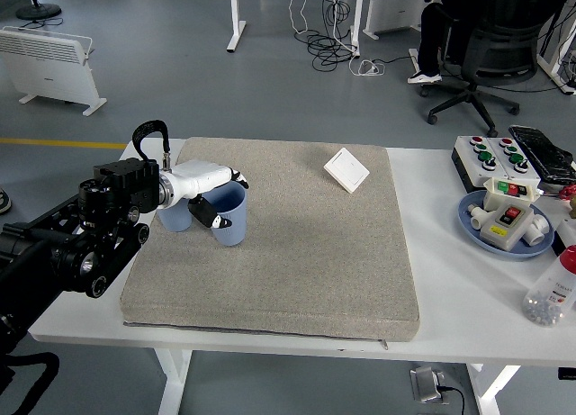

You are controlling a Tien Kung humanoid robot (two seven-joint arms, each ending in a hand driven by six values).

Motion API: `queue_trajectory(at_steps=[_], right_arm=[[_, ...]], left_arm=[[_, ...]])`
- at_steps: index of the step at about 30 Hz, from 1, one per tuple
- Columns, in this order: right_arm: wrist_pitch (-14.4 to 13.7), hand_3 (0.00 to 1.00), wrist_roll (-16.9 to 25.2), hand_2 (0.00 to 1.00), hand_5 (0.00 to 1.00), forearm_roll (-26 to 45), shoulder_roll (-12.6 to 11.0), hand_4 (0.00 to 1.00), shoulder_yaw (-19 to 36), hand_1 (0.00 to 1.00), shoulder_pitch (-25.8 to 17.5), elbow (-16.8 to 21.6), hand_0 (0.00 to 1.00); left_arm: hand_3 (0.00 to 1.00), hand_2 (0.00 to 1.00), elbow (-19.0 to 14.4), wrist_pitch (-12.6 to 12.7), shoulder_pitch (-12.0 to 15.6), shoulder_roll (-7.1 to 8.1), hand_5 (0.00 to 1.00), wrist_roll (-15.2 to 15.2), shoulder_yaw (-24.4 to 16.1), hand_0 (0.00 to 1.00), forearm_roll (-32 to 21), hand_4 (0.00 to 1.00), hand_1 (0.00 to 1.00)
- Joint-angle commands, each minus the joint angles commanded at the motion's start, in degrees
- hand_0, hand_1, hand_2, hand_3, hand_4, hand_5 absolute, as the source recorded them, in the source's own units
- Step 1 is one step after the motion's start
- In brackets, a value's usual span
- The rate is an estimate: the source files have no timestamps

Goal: Push cup pick cup insert cup

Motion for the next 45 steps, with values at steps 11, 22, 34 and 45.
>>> queue_trajectory(at_steps=[11, 22, 34, 45], right_arm=[[-0.1, 0.57, 0.1, 0.7, 0.47, 0.1, 0.0, 0.112, 0.7, 0.672, -0.7, 0.0, 0.764], [-0.2, 0.57, 0.2, 0.698, 0.47, 0.6, -0.2, 0.111, 0.7, 0.672, -1.1, 0.0, 0.764], [-0.2, 0.569, 0.1, 0.697, 0.469, 0.3, -0.2, 0.11, 0.8, 0.672, -1.2, 0.0, 0.764], [-0.2, 0.569, 0.1, 0.696, 0.469, 0.5, -0.2, 0.11, 0.8, 0.672, -1.1, 0.0, 0.764]], left_arm=[[0.445, 0.471, -11.2, -8.4, -2.4, 2.97, 0.002, 6.2, -4.9, 0.42, -2.1, 0.456, 0.479], [0.454, 0.481, -7.9, -11.0, -6.9, 7.5, 0.002, 8.1, -11.9, 0.452, 2.2, 0.462, 0.491], [0.463, 0.489, -2.0, -10.1, -7.7, 8.14, 0.002, 6.9, -10.7, 0.466, 2.2, 0.471, 0.506], [0.468, 0.495, -0.7, -9.1, -7.4, 7.99, 0.002, 6.0, -8.6, 0.47, 2.2, 0.478, 0.513]])
